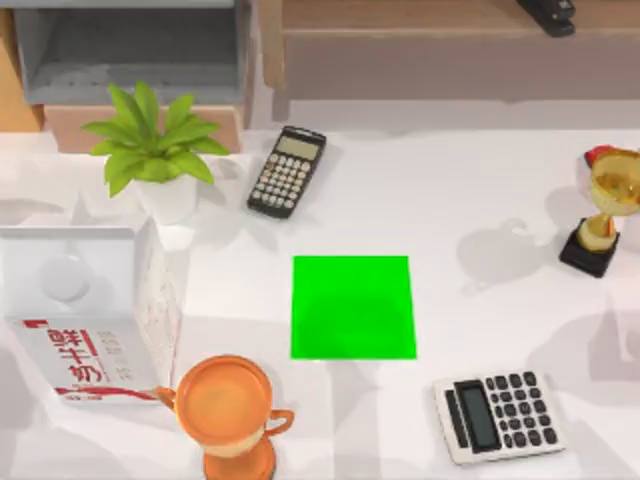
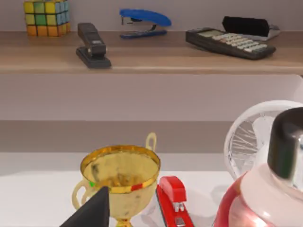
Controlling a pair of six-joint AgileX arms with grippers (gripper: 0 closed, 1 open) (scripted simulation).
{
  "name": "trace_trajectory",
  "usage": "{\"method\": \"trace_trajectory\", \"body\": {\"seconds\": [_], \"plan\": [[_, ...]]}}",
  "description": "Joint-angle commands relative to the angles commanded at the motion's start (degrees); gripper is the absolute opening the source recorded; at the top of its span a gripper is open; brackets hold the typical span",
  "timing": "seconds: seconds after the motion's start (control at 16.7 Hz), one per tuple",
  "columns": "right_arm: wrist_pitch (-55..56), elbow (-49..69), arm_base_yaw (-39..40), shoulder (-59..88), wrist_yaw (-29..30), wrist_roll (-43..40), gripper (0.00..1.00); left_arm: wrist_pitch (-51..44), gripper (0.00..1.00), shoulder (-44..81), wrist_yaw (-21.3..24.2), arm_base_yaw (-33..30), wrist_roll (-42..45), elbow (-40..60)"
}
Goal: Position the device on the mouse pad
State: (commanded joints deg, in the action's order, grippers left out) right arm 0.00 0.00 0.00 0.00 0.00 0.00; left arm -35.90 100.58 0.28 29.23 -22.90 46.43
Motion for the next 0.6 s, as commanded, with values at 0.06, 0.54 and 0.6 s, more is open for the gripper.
{"method": "trace_trajectory", "body": {"seconds": [0.06, 0.54, 0.6], "plan": [[0.0, 0.0, 0.0, 0.0, 0.0, 0.0, 1.0, 0.0, 0.02, 0.0, 0.0, 0.0, 0.0, 0.0], [0.0, 0.0, 0.0, 0.0, 0.0, 0.0, 1.0, 0.0, 0.0, 0.0, 0.0, 0.0, 0.0, 0.0], [0.0, 0.0, 0.0, 0.0, 0.0, 0.0, 1.0, -2.77, 0.0, -3.03, -0.89, 0.0, 0.23, 1.26]]}}
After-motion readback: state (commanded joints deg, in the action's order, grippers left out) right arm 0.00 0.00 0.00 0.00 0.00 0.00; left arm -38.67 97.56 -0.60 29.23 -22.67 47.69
